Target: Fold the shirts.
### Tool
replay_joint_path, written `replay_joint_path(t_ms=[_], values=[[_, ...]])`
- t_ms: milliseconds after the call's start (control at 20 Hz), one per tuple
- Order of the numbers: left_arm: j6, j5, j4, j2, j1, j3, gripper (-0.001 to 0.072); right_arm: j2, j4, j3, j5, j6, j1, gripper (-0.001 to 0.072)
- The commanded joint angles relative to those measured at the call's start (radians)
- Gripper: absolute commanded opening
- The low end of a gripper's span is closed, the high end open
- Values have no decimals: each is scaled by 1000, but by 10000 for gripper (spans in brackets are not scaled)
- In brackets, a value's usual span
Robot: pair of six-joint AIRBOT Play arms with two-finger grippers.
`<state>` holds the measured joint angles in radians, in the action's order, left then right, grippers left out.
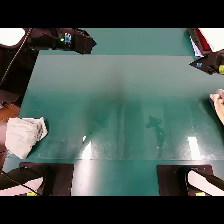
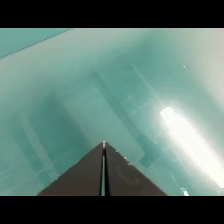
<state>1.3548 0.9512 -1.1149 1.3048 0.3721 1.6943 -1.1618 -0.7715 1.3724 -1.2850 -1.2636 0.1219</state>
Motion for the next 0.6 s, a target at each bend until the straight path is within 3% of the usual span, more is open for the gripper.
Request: replay_joint_path(t_ms=[0,550], values=[[0,-1,0,0,0,0,24,0,-2,1,-2,0,-2,16],[1,-53,6,0,0,0,24,0,-8,1,-79,0,-2,16]])
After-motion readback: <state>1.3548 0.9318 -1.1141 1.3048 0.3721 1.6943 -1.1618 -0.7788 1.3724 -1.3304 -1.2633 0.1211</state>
